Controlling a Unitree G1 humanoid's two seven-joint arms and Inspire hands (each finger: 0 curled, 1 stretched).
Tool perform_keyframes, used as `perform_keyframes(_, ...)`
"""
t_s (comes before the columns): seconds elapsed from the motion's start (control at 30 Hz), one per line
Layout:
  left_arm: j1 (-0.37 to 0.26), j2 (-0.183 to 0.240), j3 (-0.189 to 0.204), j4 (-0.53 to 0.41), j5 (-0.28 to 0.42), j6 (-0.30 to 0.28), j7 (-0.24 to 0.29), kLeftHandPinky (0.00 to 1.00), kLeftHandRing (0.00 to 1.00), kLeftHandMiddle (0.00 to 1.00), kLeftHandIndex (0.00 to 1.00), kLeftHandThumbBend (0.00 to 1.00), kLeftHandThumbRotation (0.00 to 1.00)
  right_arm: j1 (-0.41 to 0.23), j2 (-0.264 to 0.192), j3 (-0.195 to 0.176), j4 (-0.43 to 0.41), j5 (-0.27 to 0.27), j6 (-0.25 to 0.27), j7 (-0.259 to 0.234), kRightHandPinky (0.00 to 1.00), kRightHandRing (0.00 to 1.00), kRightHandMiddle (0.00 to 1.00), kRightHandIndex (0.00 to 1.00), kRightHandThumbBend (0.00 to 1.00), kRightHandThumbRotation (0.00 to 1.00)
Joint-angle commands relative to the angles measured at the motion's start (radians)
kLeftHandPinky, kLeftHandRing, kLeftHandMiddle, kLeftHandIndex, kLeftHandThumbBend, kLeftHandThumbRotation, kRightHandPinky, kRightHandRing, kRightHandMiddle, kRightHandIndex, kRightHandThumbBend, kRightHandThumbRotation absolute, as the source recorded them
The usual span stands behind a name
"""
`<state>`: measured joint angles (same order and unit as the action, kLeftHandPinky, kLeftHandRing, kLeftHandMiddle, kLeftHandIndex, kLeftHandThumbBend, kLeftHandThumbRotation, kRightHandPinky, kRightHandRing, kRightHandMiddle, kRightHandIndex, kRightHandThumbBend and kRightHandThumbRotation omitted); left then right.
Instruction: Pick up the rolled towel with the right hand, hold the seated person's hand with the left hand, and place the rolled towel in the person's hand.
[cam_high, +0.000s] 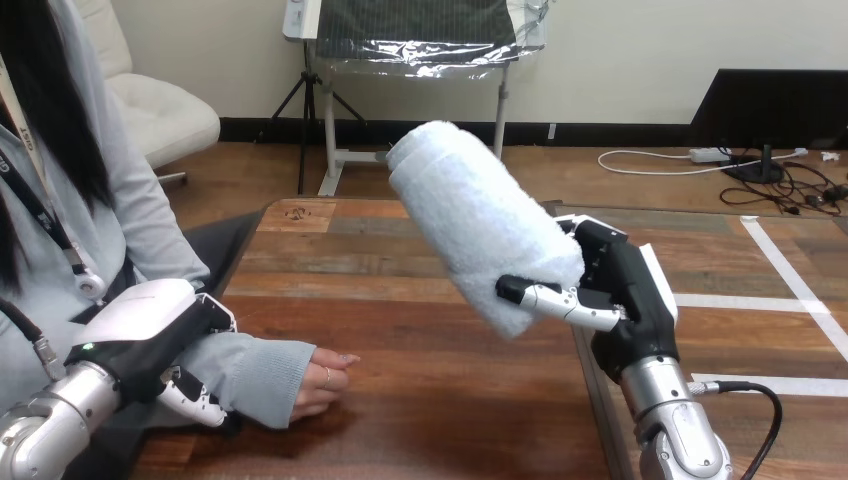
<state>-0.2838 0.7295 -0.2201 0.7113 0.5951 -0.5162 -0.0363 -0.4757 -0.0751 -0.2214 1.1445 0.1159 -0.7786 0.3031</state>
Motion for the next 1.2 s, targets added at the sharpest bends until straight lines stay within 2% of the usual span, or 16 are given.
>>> perform_keyframes(0.0,-0.058,0.006,0.032,-0.100,-0.039,-0.008,-0.002,0.24,0.29,0.36,0.36,0.85,0.00,-0.064,0.005,0.004,-0.016,0.001,-0.048,-0.006,0.32,0.39,0.48,0.46,0.77,0.00)
perform_keyframes(0.23,-0.058,0.012,0.040,-0.137,-0.048,0.008,-0.026,0.25,0.31,0.37,0.37,0.85,0.00,-0.064,0.005,0.013,-0.012,-0.007,-0.050,-0.012,0.31,0.39,0.48,0.46,0.77,0.00)
perform_keyframes(0.33,-0.073,0.022,0.052,-0.167,-0.058,-0.019,-0.019,0.26,0.31,0.37,0.37,0.85,0.00,-0.063,0.009,0.024,-0.007,-0.021,-0.045,-0.021,0.30,0.38,0.47,0.46,0.77,0.00)
perform_keyframes(0.6,-0.089,0.027,0.059,-0.190,-0.065,-0.025,-0.019,0.25,0.31,0.37,0.37,0.85,0.00,-0.065,0.010,0.032,0.003,-0.030,-0.053,-0.023,0.30,0.37,0.47,0.46,0.77,0.00)
perform_keyframes(0.9,-0.112,0.035,0.066,-0.225,-0.075,-0.022,-0.045,0.25,0.31,0.37,0.38,0.85,0.00,-0.066,0.009,0.045,0.019,-0.064,-0.065,-0.053,0.30,0.36,0.47,0.46,0.77,0.00)
perform_keyframes(1.1,-0.134,0.034,0.072,-0.238,-0.071,-0.029,-0.054,0.25,0.30,0.37,0.38,0.85,0.00,-0.069,0.014,0.048,0.030,-0.064,-0.051,-0.053,0.30,0.36,0.47,0.46,0.77,0.00)
perform_keyframes(1.17,-0.146,0.033,0.071,-0.241,-0.068,-0.028,-0.057,0.25,0.30,0.37,0.38,0.85,0.00,-0.071,0.020,0.044,0.033,-0.054,-0.046,-0.037,0.30,0.36,0.47,0.46,0.77,0.00)
